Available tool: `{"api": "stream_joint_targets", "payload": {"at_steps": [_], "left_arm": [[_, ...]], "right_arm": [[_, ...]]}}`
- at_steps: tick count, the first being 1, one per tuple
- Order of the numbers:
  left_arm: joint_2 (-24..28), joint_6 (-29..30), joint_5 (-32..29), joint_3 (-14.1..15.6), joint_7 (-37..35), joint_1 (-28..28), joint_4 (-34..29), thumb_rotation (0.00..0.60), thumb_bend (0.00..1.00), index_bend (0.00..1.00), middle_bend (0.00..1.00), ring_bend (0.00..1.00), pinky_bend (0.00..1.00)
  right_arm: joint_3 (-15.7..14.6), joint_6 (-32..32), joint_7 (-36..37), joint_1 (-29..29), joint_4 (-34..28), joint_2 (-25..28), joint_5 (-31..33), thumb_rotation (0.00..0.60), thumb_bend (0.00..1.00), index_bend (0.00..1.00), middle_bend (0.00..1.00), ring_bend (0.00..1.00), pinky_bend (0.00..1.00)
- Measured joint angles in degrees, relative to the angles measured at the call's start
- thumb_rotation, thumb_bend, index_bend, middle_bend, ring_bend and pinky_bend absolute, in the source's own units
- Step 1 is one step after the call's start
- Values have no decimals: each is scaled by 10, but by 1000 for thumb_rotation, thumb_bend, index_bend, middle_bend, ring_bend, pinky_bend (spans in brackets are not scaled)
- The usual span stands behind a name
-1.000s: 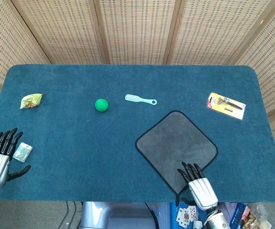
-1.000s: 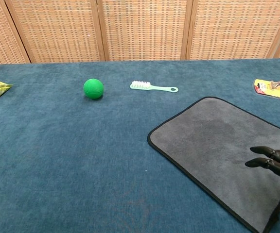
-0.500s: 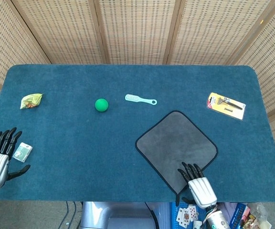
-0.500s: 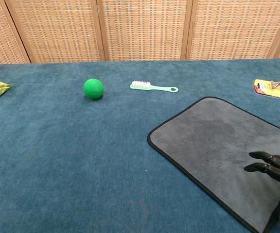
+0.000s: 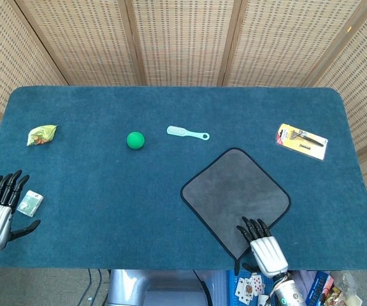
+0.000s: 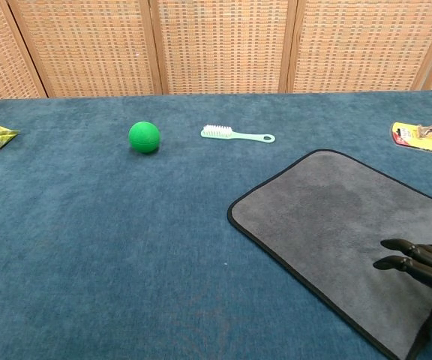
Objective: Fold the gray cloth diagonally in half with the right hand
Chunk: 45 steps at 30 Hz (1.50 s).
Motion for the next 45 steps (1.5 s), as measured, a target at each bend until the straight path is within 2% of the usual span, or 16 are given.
{"api": "stream_joint_targets", "payload": {"at_steps": [27, 35, 45], "left_arm": [[0, -3, 2, 2, 0, -1, 0, 600, 108, 0, 0, 0, 0], [-1, -4, 3, 4, 0, -1, 0, 600, 108, 0, 0, 0, 0], [0, -6, 5, 6, -3, -2, -1, 600, 108, 0, 0, 0, 0]], "right_arm": [[5, -1, 1, 9, 13, -25, 4, 600, 188, 111, 0, 0, 0], [6, 6, 7, 9, 18, -27, 2, 600, 358, 112, 0, 0, 0], [7, 12, 17, 9, 21, -24, 0, 600, 373, 115, 0, 0, 0]]}}
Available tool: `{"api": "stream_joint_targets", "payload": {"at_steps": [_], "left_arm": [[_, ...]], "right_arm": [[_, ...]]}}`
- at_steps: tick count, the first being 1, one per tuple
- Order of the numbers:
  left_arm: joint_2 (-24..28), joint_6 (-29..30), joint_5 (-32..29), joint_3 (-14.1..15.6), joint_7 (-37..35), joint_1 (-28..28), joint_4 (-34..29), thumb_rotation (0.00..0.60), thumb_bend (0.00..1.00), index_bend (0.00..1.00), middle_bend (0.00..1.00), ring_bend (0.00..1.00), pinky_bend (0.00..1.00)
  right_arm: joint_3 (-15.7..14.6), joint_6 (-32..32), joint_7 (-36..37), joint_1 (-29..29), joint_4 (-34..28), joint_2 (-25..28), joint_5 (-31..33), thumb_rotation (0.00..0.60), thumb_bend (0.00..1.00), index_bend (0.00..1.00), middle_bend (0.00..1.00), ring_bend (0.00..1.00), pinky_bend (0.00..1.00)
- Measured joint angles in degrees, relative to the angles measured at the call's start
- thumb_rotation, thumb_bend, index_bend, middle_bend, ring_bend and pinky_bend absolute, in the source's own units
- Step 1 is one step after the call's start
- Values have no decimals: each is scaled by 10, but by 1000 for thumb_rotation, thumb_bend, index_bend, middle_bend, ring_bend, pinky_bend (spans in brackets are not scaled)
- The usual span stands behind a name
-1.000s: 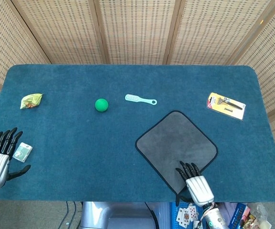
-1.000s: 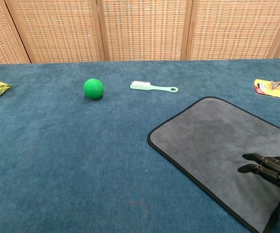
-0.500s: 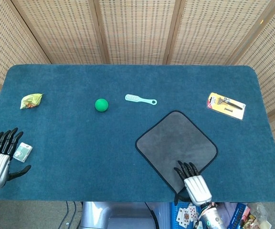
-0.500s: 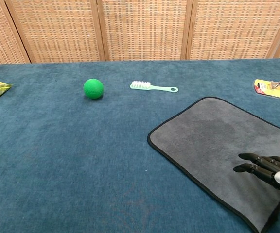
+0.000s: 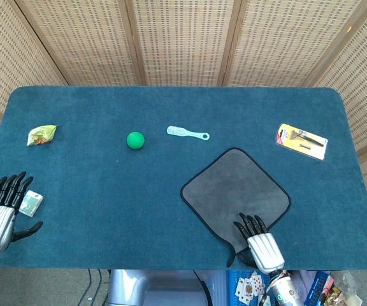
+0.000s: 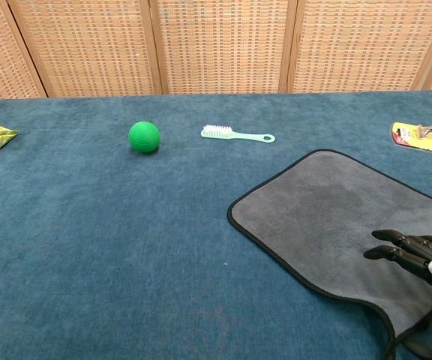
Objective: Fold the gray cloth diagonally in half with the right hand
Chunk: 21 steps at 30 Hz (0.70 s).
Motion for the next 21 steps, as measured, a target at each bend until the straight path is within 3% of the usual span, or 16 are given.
{"api": "stream_joint_targets", "payload": {"at_steps": [5, 21], "left_arm": [[0, 0, 1, 0, -1, 0, 0, 600, 108, 0, 0, 0, 0], [0, -1, 2, 1, -2, -1, -1, 600, 108, 0, 0, 0, 0]], "right_arm": [[2, -2, 2, 1, 4, -2, 4, 600, 372, 212, 0, 0, 0], [8, 10, 7, 0, 13, -9, 6, 600, 372, 378, 0, 0, 0]]}}
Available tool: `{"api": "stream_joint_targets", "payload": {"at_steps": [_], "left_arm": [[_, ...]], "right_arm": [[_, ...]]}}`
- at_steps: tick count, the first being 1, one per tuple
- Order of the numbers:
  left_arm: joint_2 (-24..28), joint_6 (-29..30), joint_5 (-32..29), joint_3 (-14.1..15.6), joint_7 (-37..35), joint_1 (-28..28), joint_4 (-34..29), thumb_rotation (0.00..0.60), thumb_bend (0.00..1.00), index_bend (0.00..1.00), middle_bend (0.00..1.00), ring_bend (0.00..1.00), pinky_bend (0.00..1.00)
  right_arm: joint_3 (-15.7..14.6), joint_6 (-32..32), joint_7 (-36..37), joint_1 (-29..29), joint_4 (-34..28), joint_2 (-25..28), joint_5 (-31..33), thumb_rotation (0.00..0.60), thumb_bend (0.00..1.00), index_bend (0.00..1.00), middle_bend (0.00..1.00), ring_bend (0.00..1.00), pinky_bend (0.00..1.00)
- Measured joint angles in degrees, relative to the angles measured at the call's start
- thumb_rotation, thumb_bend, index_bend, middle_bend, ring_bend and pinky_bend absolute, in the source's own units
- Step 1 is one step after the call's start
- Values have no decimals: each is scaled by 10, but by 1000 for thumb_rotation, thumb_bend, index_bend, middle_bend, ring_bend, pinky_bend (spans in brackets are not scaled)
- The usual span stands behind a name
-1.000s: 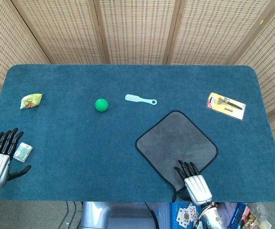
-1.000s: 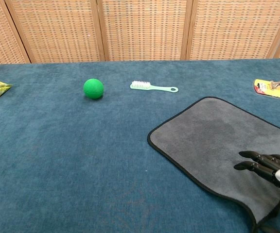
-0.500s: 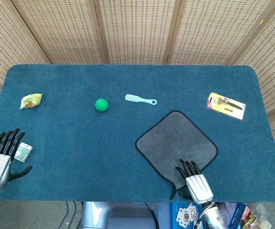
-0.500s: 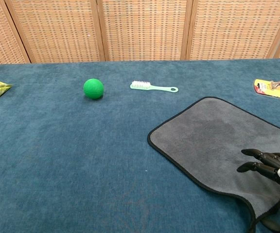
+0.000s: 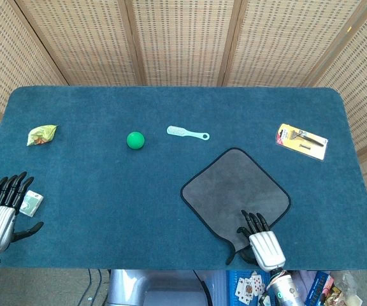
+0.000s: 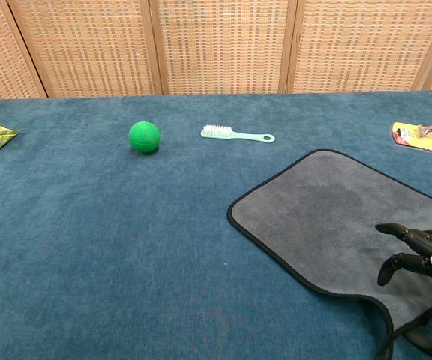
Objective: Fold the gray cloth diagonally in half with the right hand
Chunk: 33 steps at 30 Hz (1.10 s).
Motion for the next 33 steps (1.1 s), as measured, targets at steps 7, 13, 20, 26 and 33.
{"api": "stream_joint_targets", "payload": {"at_steps": [7, 13, 20, 26, 33], "left_arm": [[0, -1, 1, 1, 0, 0, 0, 600, 108, 0, 0, 0, 0], [-1, 0, 2, 1, -1, -1, 1, 600, 108, 0, 0, 0, 0], [-1, 1, 2, 0, -5, -1, 3, 600, 108, 0, 0, 0, 0], [-2, 1, 2, 0, -6, -1, 4, 600, 108, 0, 0, 0, 0], [-1, 1, 2, 0, -8, -1, 4, 600, 108, 0, 0, 0, 0]], "right_arm": [[3, 5, 4, 0, 2, -1, 0, 600, 372, 531, 66, 0, 0], [5, 6, 3, 1, 6, -4, 0, 600, 372, 547, 68, 0, 0], [9, 7, 5, 4, 8, -5, 0, 600, 407, 570, 72, 0, 0], [11, 10, 8, 6, 10, -6, -1, 600, 551, 575, 74, 0, 0], [13, 11, 8, 7, 9, -5, 0, 600, 605, 575, 75, 0, 0]]}}
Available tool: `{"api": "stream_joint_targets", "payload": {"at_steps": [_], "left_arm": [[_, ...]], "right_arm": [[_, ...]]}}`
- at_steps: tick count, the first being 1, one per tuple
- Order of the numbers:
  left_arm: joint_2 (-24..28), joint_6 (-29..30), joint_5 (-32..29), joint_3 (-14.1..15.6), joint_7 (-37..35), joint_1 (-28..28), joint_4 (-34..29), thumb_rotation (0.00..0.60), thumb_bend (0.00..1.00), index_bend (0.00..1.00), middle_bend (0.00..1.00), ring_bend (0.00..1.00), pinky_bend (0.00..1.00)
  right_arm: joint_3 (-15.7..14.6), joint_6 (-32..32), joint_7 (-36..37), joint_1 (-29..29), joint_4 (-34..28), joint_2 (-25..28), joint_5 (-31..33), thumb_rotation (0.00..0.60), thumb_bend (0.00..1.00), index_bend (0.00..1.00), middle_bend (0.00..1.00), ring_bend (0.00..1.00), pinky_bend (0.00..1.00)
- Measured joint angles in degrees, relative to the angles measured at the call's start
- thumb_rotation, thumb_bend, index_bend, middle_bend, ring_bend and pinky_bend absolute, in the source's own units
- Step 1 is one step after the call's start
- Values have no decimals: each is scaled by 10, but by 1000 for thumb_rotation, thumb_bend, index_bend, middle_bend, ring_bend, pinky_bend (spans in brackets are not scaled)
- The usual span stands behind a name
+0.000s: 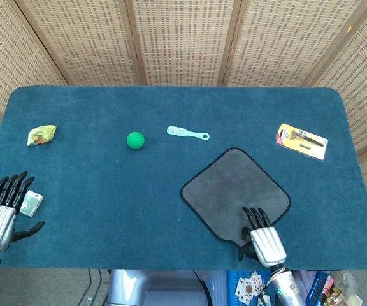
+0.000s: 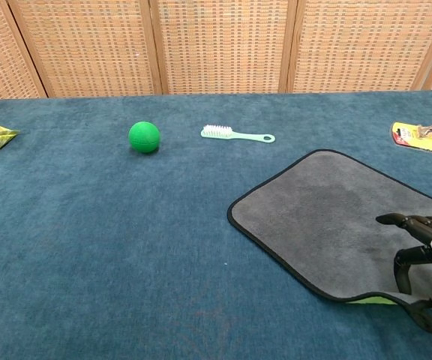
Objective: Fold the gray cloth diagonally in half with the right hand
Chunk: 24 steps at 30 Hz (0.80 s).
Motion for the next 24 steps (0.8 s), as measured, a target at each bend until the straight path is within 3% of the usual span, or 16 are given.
{"api": "stream_joint_targets", "payload": {"at_steps": [11, 24], "left_arm": [[0, -3, -4, -2, -1, -1, 2, 600, 108, 0, 0, 0, 0], [-4, -6, -11, -6, -2, -3, 8, 600, 109, 0, 0, 0, 0]], "right_arm": [[15, -5, -2, 15, -3, 4, 1, 600, 605, 593, 88, 0, 0], [57, -36, -16, 51, 7, 0, 30, 600, 604, 611, 103, 0, 0]]}}
